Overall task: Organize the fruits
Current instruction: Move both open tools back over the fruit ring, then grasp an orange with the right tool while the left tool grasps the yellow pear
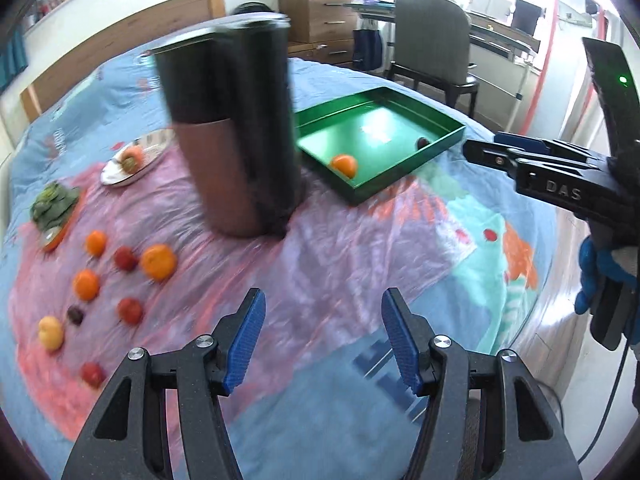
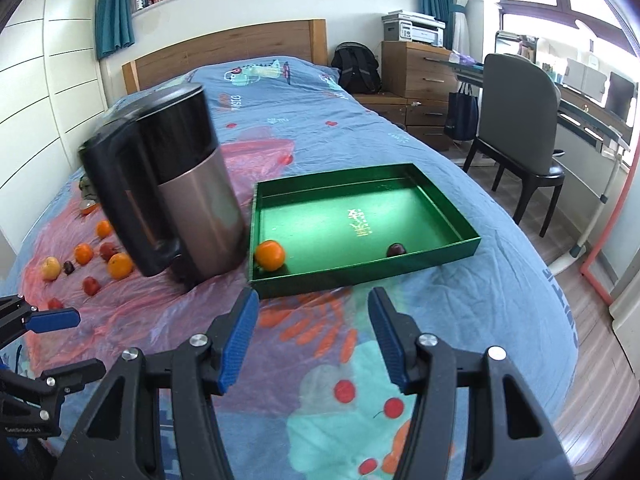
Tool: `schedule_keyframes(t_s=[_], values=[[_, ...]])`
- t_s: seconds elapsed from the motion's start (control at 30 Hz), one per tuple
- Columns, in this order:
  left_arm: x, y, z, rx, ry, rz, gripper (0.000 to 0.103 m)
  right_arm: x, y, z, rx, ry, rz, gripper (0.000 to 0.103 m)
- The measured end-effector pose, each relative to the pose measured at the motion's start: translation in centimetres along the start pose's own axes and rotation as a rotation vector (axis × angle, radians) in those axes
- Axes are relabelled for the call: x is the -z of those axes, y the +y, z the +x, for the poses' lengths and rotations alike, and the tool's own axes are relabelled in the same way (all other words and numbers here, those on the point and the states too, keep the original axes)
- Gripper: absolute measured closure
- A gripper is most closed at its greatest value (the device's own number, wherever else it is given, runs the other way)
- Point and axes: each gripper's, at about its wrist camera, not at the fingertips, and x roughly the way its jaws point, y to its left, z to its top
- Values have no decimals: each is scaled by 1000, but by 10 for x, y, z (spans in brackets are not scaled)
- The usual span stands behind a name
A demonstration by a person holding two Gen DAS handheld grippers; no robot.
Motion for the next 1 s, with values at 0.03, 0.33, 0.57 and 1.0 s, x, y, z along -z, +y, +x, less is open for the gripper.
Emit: schedule_keyframes(t_s=[0.03, 0.33, 0.57, 1.0], values=[[6, 6, -7, -14, -7, -9, 48, 2, 8, -3, -10, -1, -5, 31], [58, 67, -44, -98, -23, -127, 48, 11, 90, -27, -141, -7, -80, 31], [100, 136, -50, -166, 1, -255, 48, 9, 175, -10, -264, 16, -189, 31], [123, 304, -16, -331, 25, -491, 48, -7, 276, 104, -327, 128, -271, 31]])
